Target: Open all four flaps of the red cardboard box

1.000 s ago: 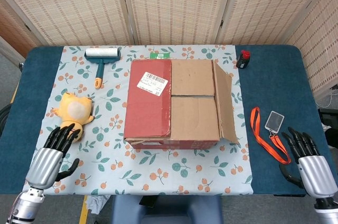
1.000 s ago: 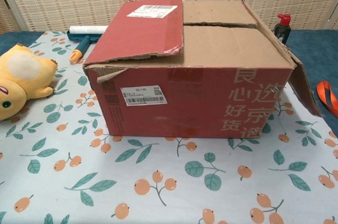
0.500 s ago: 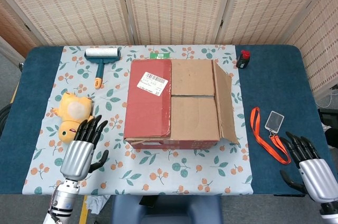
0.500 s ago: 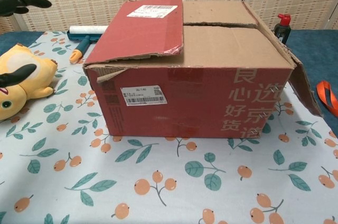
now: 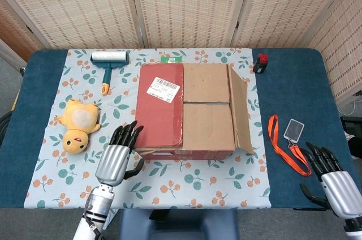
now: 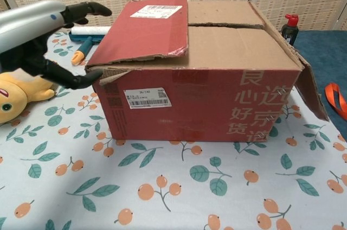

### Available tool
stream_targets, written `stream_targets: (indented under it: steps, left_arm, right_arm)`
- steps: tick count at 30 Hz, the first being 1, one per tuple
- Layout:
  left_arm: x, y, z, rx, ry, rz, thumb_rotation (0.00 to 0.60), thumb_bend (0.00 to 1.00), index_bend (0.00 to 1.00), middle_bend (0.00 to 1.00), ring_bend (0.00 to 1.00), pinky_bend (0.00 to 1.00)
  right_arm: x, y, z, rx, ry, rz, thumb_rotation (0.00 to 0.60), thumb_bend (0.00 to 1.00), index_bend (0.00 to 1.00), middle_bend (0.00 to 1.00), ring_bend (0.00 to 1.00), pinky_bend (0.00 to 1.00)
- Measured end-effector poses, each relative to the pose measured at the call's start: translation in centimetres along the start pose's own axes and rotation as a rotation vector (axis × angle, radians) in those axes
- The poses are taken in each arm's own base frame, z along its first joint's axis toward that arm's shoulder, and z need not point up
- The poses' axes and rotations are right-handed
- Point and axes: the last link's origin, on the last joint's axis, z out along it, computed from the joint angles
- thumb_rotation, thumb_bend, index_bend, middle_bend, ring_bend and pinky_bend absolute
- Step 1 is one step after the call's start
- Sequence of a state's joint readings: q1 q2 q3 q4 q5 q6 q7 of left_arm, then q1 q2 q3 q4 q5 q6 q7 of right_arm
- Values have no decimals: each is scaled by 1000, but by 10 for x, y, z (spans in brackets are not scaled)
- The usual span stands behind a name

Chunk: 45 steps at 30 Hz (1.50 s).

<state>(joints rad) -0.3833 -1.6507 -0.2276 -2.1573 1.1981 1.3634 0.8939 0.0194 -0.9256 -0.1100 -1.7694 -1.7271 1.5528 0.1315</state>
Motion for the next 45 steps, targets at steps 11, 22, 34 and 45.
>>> stream_targets:
  steps: [11, 22, 34, 45]
  left_arm:
    - [-8, 17, 14, 28, 53, -3, 600, 394, 0, 0, 0, 52]
    - [-25, 30, 26, 7, 131, 79, 600, 394, 0, 0, 0, 39]
    - [-35, 31, 40, 10, 86, 73, 600, 394, 0, 0, 0, 15]
    - [-35, 34, 46, -3, 105, 71, 600, 394, 0, 0, 0, 14]
  right_arm:
    - [1, 2, -1, 10, -22, 18, 600, 416, 0, 0, 0, 0]
    - [6, 5, -4, -28, 38, 9, 600, 416, 0, 0, 0, 0]
    - [8, 11, -2, -95, 79, 1, 600, 416, 0, 0, 0, 0]
    - [5, 9, -1, -92, 62, 2, 600, 416, 0, 0, 0, 0]
